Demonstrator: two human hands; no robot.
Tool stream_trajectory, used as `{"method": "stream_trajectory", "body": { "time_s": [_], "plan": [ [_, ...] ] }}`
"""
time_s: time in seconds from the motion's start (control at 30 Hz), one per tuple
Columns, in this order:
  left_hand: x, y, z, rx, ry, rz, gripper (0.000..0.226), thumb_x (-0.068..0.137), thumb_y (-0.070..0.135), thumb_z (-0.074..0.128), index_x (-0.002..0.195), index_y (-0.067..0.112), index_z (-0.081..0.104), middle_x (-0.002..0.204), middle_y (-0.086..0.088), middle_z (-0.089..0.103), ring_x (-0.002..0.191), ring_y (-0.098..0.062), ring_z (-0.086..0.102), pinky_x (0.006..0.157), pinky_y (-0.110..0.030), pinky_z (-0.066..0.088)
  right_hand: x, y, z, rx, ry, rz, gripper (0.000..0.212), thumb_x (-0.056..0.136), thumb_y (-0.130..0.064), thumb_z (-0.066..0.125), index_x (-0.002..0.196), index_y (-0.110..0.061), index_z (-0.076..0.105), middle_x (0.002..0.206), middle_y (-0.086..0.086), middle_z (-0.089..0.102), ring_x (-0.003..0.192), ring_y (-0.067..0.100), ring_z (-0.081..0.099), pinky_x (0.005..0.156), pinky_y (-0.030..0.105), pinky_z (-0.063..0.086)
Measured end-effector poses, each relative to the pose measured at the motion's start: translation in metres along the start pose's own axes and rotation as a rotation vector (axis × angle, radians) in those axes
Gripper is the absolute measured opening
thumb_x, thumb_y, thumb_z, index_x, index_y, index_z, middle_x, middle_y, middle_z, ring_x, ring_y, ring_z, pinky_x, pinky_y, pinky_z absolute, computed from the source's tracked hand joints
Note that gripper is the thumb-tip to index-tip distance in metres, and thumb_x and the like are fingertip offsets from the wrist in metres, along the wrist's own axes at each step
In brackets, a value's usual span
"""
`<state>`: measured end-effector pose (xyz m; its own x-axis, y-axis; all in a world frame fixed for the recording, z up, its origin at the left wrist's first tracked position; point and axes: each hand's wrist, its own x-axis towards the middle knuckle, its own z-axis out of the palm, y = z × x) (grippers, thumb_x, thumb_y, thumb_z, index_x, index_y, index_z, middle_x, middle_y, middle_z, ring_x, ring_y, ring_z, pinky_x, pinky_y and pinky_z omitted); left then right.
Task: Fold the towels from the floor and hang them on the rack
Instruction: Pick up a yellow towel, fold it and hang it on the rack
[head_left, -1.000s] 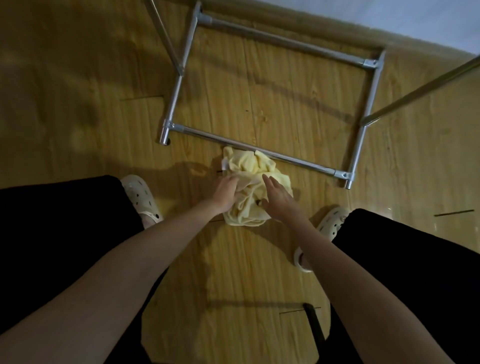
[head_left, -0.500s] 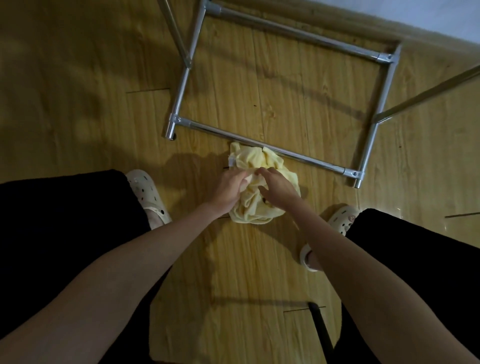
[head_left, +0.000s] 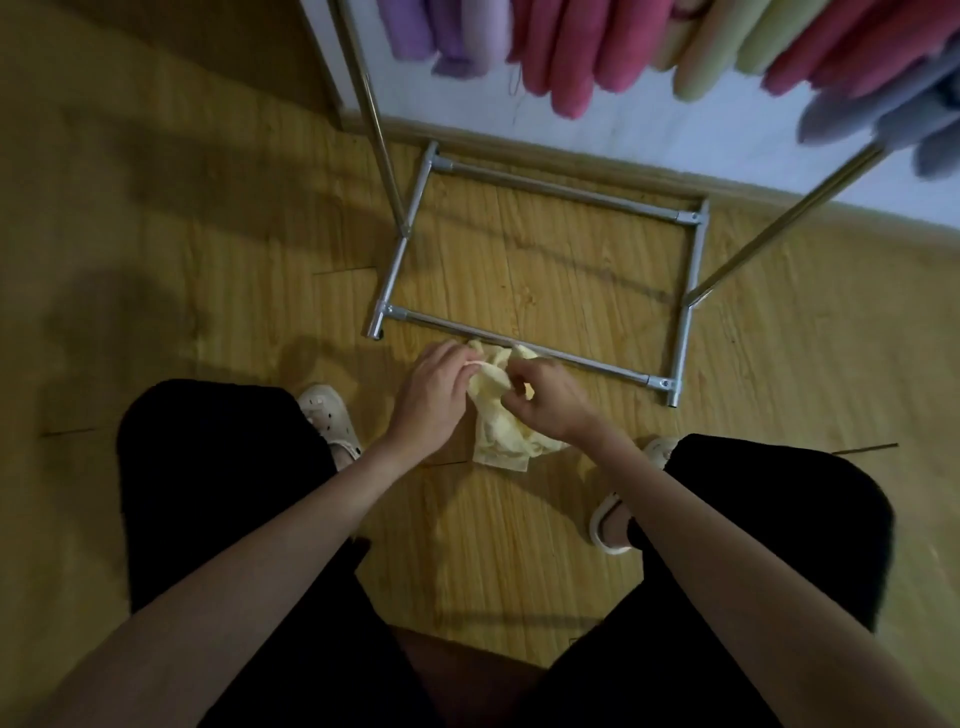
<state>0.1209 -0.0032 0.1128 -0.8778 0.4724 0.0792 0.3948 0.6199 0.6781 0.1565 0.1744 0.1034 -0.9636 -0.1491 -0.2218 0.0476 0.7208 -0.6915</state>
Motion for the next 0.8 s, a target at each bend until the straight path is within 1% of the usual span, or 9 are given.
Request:
{"method": "stream_trajectory", "body": {
  "time_s": [0.1,0.2,0.3,0.4,0.5,0.6,0.67,0.73,0.8],
  "plan": [
    [-0.002,0.029,-0.03,-0.014,0.1,0.057,0.026,0.097,0.019,0.039,0.096,0.005,0.061,0.092,-0.005,0.058,0.088,-0.012,0.051,0.077,-0.02,0.038,-0.016,-0.025,-0.031,-0.021,0.076,-0.019,0.014,0.078,-0.02,0.061,0.081,-0.016,0.048,0.072,0.002,0.059,0.067,0.019,0.052,0.06,0.035,0.043],
    [-0.002,0.061,-0.06,-0.051,0.236,0.113,0.025,0.097,0.017,0.041,0.089,0.004,0.06,0.085,-0.003,0.057,0.08,-0.012,0.051,0.07,-0.022,0.039,-0.035,-0.047,-0.06,-0.013,0.166,-0.018,0.029,0.079,-0.014,0.066,0.1,-0.009,0.046,0.085,0.001,0.058,0.076,0.022,0.054,0.065,0.033,0.042],
    [0.002,0.095,-0.089,-0.271,0.235,0.055,0.021,0.097,0.018,0.044,0.089,0.006,0.058,0.079,0.001,0.055,0.073,-0.01,0.052,0.065,-0.022,0.04,-0.054,-0.066,-0.087,0.062,0.249,-0.01,0.039,0.081,-0.019,0.071,0.111,-0.009,0.047,0.09,-0.001,0.057,0.08,0.02,0.057,0.069,0.032,0.046],
    [0.01,0.128,-0.118,-0.551,0.256,-0.09,0.016,0.097,0.017,0.046,0.085,0.014,0.056,0.075,0.004,0.052,0.068,-0.005,0.05,0.064,-0.021,0.04,-0.073,-0.077,-0.109,0.143,0.282,0.011,0.028,0.078,-0.024,0.077,0.093,-0.009,0.059,0.078,-0.003,0.057,0.069,0.011,0.053,0.064,0.027,0.044],
    [0.019,0.155,-0.148,-0.75,0.334,-0.194,0.024,0.098,0.008,0.045,0.08,0.02,0.054,0.074,0.005,0.05,0.066,-0.001,0.047,0.064,-0.017,0.039,-0.092,-0.081,-0.127,0.215,0.286,0.04,0.028,0.077,-0.029,0.079,0.078,-0.007,0.061,0.066,-0.004,0.052,0.058,0.008,0.045,0.055,0.024,0.037],
    [0.024,0.167,-0.174,-0.823,0.4,-0.2,0.025,0.098,0.007,0.044,0.077,0.018,0.054,0.073,0.005,0.05,0.063,0.0,0.048,0.061,-0.016,0.039,-0.113,-0.087,-0.142,0.337,0.316,0.054,0.026,0.078,-0.024,0.078,0.075,-0.003,0.063,0.057,-0.012,0.052,0.053,0.001,0.045,0.051,0.016,0.035],
    [0.024,0.169,-0.183,-0.828,0.415,-0.214,0.025,0.099,0.009,0.044,0.079,0.018,0.054,0.075,0.004,0.052,0.067,-0.002,0.05,0.064,-0.019,0.04,-0.126,-0.094,-0.15,0.423,0.321,0.062,0.018,0.08,-0.017,0.076,0.07,-0.01,0.063,0.051,-0.017,0.053,0.05,-0.003,0.049,0.049,0.01,0.035],
    [0.022,0.167,-0.19,-0.838,0.414,-0.258,0.024,0.099,0.011,0.043,0.08,0.019,0.055,0.078,0.003,0.053,0.071,-0.007,0.05,0.068,-0.023,0.041,-0.136,-0.099,-0.155,0.508,0.307,0.072,0.014,0.08,-0.018,0.075,0.07,-0.016,0.066,0.055,-0.016,0.059,0.052,-0.003,0.054,0.05,0.011,0.039],
    [0.02,0.164,-0.198,-0.85,0.423,-0.288,0.023,0.1,0.013,0.042,0.081,0.019,0.055,0.081,0.002,0.052,0.073,-0.009,0.051,0.068,-0.024,0.041,-0.143,-0.105,-0.16,0.562,0.274,0.077,0.012,0.079,-0.021,0.075,0.075,-0.012,0.069,0.062,-0.009,0.064,0.058,0.004,0.06,0.052,0.016,0.045]
  ]
}}
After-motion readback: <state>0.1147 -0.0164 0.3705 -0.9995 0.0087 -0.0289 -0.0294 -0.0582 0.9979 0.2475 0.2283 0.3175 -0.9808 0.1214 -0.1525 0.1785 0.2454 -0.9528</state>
